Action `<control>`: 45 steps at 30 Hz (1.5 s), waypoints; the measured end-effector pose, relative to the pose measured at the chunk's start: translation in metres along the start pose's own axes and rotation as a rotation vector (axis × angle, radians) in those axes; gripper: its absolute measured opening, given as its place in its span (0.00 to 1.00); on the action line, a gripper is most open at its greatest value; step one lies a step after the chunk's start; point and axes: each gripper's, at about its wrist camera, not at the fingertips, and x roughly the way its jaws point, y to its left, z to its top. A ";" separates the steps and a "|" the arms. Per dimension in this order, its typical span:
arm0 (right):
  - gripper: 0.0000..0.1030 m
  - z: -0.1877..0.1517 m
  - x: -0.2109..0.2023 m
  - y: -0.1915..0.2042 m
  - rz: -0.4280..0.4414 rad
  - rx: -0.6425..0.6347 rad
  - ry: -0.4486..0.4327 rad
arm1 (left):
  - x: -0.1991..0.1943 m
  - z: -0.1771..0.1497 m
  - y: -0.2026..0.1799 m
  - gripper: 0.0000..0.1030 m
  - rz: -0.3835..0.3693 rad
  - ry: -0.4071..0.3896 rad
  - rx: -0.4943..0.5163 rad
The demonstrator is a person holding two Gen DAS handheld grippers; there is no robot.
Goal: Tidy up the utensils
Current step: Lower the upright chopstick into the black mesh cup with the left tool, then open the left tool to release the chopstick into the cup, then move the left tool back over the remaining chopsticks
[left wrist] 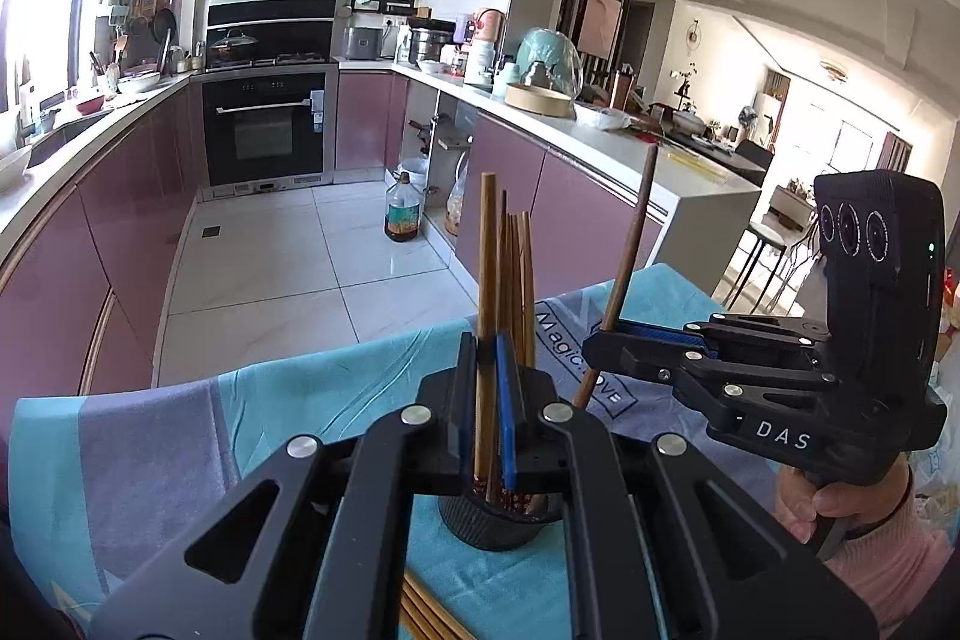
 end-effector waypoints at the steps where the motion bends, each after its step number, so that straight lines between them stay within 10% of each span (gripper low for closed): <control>1: 0.06 -0.001 0.003 0.000 -0.004 0.002 0.011 | 0.004 0.000 0.001 0.07 0.007 0.013 0.003; 20: 0.16 -0.003 0.021 -0.013 -0.056 0.052 0.035 | 0.045 -0.012 0.035 0.07 0.027 0.072 -0.049; 37: 0.34 -0.021 -0.014 0.014 0.042 0.012 -0.034 | -0.005 -0.050 0.053 0.33 0.076 -0.024 -0.091; 45: 0.40 -0.066 0.004 0.044 0.121 -0.053 0.090 | -0.017 -0.097 0.066 0.38 0.110 0.037 -0.126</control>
